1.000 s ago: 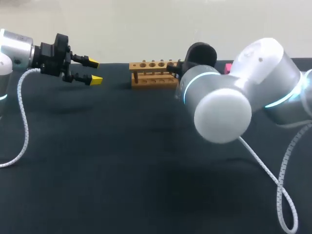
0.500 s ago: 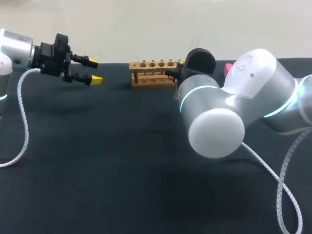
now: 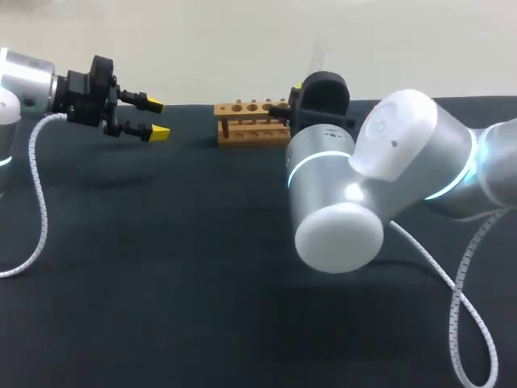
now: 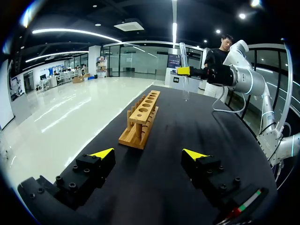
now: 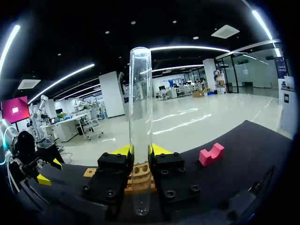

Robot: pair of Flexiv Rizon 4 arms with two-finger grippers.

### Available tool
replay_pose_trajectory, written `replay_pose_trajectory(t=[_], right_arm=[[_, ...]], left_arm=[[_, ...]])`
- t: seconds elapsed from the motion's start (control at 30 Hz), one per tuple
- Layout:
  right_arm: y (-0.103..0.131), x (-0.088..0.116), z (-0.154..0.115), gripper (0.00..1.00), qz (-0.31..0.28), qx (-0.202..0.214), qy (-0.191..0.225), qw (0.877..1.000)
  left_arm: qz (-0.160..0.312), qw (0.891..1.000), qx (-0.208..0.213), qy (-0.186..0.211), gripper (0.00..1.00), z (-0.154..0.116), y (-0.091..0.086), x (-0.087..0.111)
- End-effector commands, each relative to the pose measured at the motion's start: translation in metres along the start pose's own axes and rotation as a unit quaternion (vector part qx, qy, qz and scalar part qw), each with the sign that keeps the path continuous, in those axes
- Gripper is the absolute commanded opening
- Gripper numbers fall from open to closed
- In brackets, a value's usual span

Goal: Grasp the test tube, adjust it, and insert it.

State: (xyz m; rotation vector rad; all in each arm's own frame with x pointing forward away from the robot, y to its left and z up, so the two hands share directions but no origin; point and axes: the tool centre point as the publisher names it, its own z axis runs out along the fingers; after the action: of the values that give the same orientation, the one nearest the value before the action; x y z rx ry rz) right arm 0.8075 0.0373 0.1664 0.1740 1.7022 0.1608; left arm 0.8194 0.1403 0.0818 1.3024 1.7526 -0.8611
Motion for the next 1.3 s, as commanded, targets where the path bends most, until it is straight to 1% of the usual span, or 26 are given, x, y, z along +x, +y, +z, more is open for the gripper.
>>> replay_pose_trajectory(t=[0.03,0.13,0.37,0.57,0.63,0.93,1.3], right_arm=[[0.002,0.001,0.010,0.00,-0.008,0.000,-0.034,0.999],[0.003,-0.007,0.016,0.00,-0.016,-0.002,-0.051,0.999],[0.004,-0.023,0.036,0.00,-0.040,-0.013,-0.071,0.997],[0.005,-0.029,0.058,0.00,-0.061,-0.026,-0.085,0.994],[0.005,-0.028,0.065,0.00,-0.071,-0.028,-0.092,0.993],[0.010,-0.022,0.092,0.00,-0.070,-0.044,-0.109,0.991],[0.011,-0.014,0.098,0.00,-0.070,-0.046,-0.112,0.990]], left_arm=[[0.002,1.000,-0.003,-0.002,1.00,0.000,-0.002,0.001],[0.002,1.000,-0.003,-0.002,1.00,0.000,-0.002,0.001],[0.002,1.000,-0.003,-0.002,1.00,0.000,-0.002,0.001],[0.002,1.000,-0.003,-0.002,1.00,0.000,-0.002,0.001],[0.002,1.000,-0.003,-0.002,1.00,0.000,-0.002,0.001],[0.002,1.000,-0.003,-0.002,1.00,0.000,-0.002,0.001],[0.002,1.000,-0.003,-0.002,1.00,0.000,-0.002,0.001]])
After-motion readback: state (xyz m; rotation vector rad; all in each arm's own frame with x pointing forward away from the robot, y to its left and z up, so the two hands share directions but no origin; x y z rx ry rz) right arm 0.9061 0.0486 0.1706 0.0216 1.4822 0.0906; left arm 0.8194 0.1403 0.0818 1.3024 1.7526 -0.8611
